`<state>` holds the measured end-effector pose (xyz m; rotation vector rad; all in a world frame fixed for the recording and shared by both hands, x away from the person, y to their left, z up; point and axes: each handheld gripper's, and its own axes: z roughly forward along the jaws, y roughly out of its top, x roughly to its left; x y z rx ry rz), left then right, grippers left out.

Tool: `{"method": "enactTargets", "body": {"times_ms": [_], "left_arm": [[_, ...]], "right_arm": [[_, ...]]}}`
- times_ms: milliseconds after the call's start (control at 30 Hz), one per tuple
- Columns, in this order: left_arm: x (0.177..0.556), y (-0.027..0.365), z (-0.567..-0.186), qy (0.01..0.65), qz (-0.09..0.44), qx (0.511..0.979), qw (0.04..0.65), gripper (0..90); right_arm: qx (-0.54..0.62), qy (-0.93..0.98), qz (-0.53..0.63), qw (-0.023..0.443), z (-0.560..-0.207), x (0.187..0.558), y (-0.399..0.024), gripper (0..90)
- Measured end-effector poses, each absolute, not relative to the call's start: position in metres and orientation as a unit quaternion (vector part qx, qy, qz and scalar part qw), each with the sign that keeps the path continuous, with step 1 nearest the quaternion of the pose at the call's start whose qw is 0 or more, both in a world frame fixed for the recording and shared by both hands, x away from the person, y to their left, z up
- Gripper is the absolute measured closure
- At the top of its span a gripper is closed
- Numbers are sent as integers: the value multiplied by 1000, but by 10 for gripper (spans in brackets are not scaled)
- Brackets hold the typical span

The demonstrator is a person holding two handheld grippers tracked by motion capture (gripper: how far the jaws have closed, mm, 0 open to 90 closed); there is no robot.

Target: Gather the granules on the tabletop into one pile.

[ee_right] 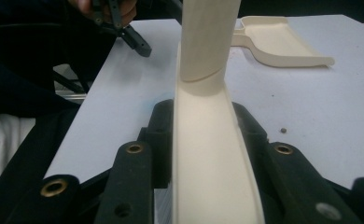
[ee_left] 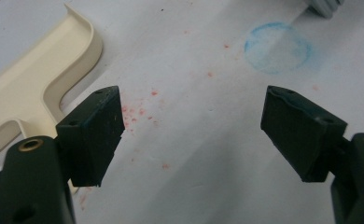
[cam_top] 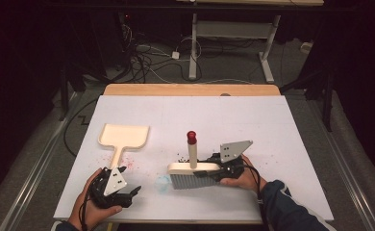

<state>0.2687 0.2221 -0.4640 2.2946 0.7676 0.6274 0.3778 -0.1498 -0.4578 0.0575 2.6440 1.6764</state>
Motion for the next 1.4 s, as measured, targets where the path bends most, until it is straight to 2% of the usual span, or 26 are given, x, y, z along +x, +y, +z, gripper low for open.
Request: {"method": "enactTargets", "body": {"times_ms": [467, 633, 700, 900, 1267, 1400], "left_arm": [[268, 223, -465, 292, 233, 870, 322, 205], [268, 223, -464, 292, 233, 870, 322, 205], [268, 223, -464, 293, 233, 870, 322, 205], [269, 224, -464, 293, 238, 869, 319, 205], [269, 223, -465, 296, 232, 870, 318, 205], [269, 224, -466, 296, 231, 871, 317, 206]], "right_arm": [[18, 824, 566, -4, -450, 399, -128, 673], [26, 818, 575, 14, -438, 395, -132, 672], [51, 816, 575, 42, -431, 396, -134, 673], [118, 813, 563, 85, -420, 408, -131, 673], [144, 833, 522, 113, -431, 413, -105, 674], [137, 843, 509, 106, -431, 409, -108, 674]]}}
